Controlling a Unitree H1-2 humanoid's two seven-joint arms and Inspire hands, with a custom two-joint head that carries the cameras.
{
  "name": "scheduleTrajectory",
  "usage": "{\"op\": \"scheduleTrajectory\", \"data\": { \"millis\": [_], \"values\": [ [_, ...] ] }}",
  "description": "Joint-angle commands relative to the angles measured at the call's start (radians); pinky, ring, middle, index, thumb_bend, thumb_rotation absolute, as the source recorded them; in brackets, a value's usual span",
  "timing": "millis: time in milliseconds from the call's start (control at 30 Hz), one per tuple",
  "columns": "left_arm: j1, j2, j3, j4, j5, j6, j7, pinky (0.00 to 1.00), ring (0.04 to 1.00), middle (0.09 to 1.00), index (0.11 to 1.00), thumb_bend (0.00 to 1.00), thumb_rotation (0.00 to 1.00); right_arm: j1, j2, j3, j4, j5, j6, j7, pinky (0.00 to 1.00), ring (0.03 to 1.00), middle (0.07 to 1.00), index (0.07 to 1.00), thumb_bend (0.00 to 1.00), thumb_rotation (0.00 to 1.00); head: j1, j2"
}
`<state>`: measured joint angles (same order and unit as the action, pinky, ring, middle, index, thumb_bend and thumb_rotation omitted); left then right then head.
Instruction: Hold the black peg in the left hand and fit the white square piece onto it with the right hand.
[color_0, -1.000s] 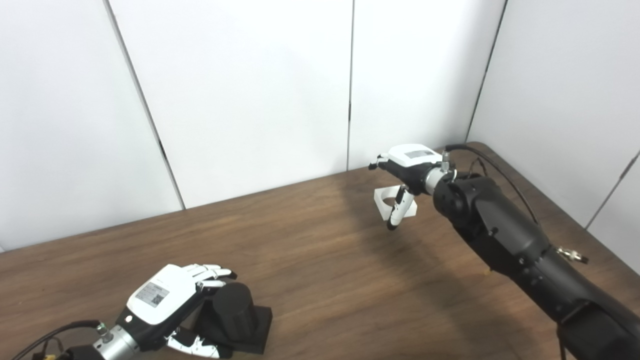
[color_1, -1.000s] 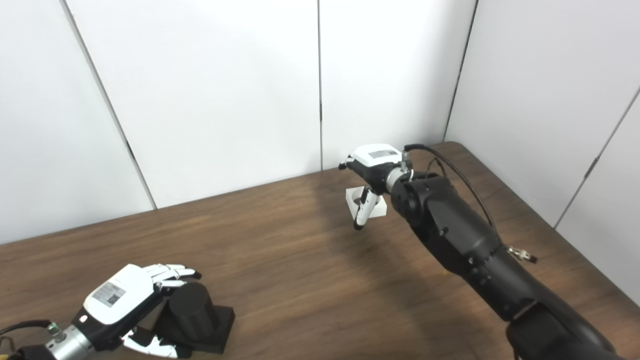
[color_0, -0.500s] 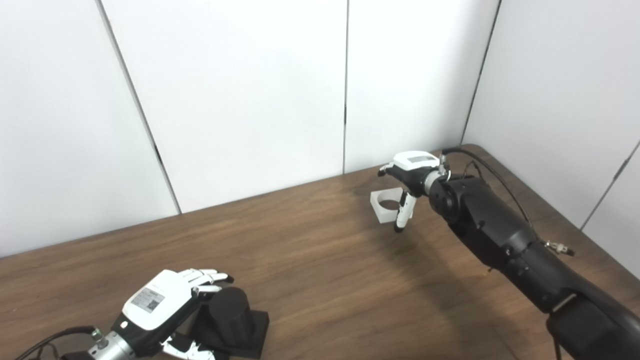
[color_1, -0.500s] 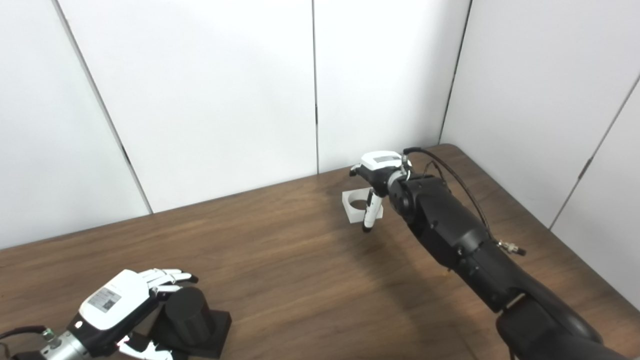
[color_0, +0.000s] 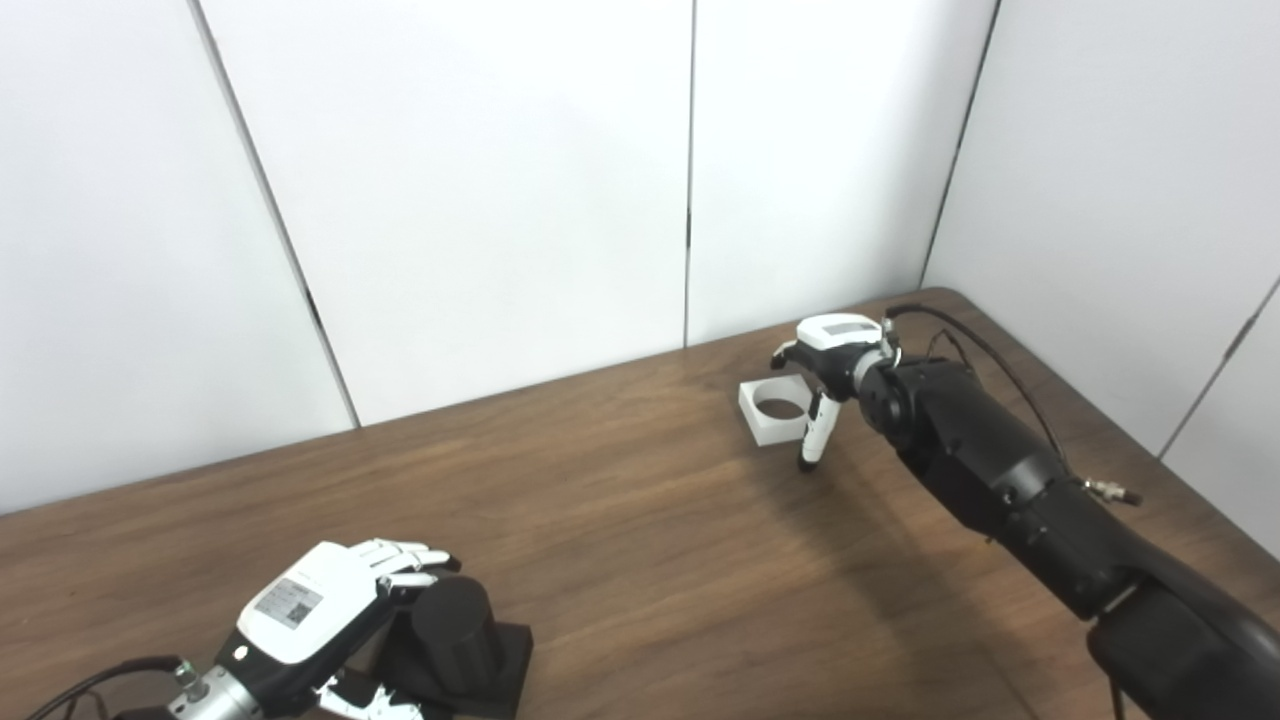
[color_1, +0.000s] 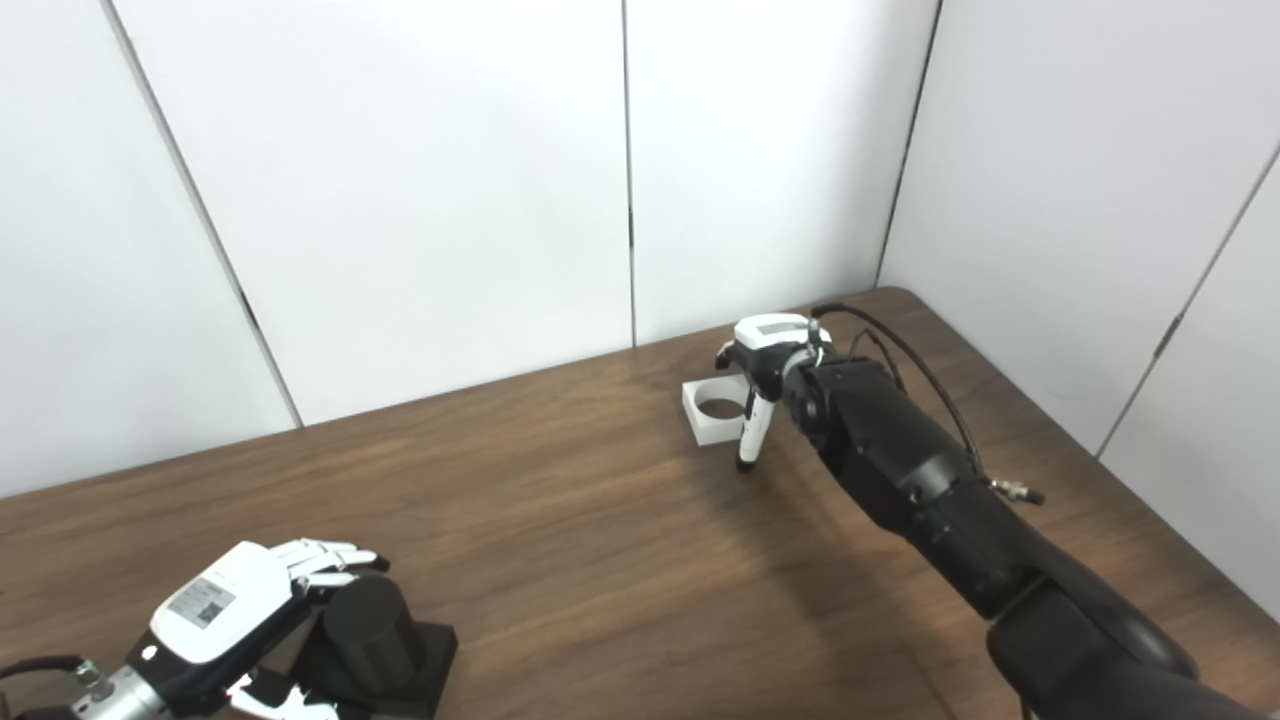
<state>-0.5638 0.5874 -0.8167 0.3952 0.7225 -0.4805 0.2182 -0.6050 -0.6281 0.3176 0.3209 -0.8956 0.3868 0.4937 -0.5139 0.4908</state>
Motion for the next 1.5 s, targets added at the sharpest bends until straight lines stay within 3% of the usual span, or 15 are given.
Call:
{"op": "scheduleTrajectory", "data": {
  "millis": [0, 133, 400, 533, 600, 667, 933, 1267, 1467],
  "values": [
    [0.062, 0.062, -0.034, 0.029, 0.073, 0.011, -0.112, 0.78, 0.809, 0.811, 0.489, 0.52, 0.07, -0.053, -0.012, 0.002, 0.006, -0.005, -0.012, -0.028, 0.89, 0.92, 0.917, 0.848, 0.92, 0.17, -0.001, 0.001],
    [0.072, 0.064, -0.01, 0.001, 0.076, 0.012, -0.15, 0.79, 0.813, 0.812, 0.49, 0.52, 0.07, -0.063, -0.002, 0.02, 0.039, 0.002, -0.008, -0.03, 0.89, 0.921, 0.917, 0.844, 0.91, 0.19, 0.005, 0.007],
    [0.09, 0.065, 0.027, -0.034, 0.078, 0.011, -0.182, 0.78, 0.804, 0.807, 0.489, 0.52, 0.07, -0.088, 0.017, 0.037, 0.105, 0.033, -0.02, -0.036, 0.84, 0.895, 0.885, 0.744, 0.86, 0.23, 0.015, 0.018],
    [0.096, 0.064, 0.041, -0.046, 0.077, 0.012, -0.201, 0.79, 0.805, 0.81, 0.489, 0.52, 0.07, -0.101, 0.028, 0.041, 0.138, 0.052, -0.026, -0.038, 0.83, 0.882, 0.861, 0.665, 0.76, 0.23, 0.019, 0.025],
    [0.101, 0.064, 0.048, -0.054, 0.082, 0.012, -0.207, 0.79, 0.806, 0.81, 0.489, 0.52, 0.07, -0.108, 0.033, 0.045, 0.15, 0.059, -0.032, -0.039, 0.82, 0.865, 0.828, 0.529, 0.57, 0.17, 0.019, 0.025],
    [0.104, 0.063, 0.055, -0.06, 0.082, 0.011, -0.212, 0.78, 0.804, 0.808, 0.489, 0.52, 0.07, -0.112, 0.037, 0.052, 0.146, 0.059, -0.024, -0.034, 0.81, 0.845, 0.788, 0.5, 0.53, 0.15, 0.021, 0.029],
    [0.106, 0.057, 0.065, -0.068, 0.086, 0.011, -0.217, 0.76, 0.794, 0.801, 0.489, 0.52, 0.07, -0.127, 0.029, 0.097, 0.164, 0.059, -0.052, -0.036, 0.78, 0.792, 0.732, 0.487, 0.52, 0.14, 0.03, 0.041],
    [0.114, 0.044, 0.081, -0.081, 0.091, 0.014, -0.23, 0.75, 0.788, 0.791, 0.488, 0.52, 0.07, -0.085, 0.002, 0.052, 0.099, 0.1, -0.121, -0.117, 0.91, 0.865, 0.767, 0.483, 0.52, 0.14, 0.04, 0.055],
    [0.117, 0.038, 0.093, -0.088, 0.083, 0.012, -0.236, 0.73, 0.778, 0.784, 0.488, 0.52, 0.06, -0.052, -0.018, 0.025, -0.03, 0.116, -0.153, -0.143, 0.93, 0.881, 0.78, 0.48, 0.52, 0.13, 0.048, 0.06]
  ]
}}
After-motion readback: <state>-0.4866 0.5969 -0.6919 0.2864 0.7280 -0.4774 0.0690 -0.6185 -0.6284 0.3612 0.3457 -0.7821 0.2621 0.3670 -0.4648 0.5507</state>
